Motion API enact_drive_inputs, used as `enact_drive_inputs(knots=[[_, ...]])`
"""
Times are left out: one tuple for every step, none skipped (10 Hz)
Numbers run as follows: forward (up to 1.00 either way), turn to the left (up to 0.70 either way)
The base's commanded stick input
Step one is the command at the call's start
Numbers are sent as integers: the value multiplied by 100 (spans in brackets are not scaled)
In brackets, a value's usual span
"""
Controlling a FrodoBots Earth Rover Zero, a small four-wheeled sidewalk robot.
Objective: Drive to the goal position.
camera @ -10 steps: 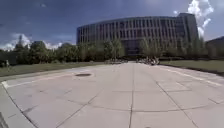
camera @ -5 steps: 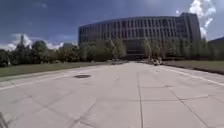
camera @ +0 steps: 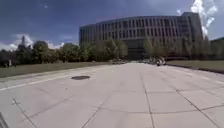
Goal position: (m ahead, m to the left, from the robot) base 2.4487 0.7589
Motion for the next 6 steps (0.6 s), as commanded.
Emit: enact_drive_inputs(knots=[[85, 1], [85, 1], [85, 1], [85, 1], [85, 1], [85, 1]])
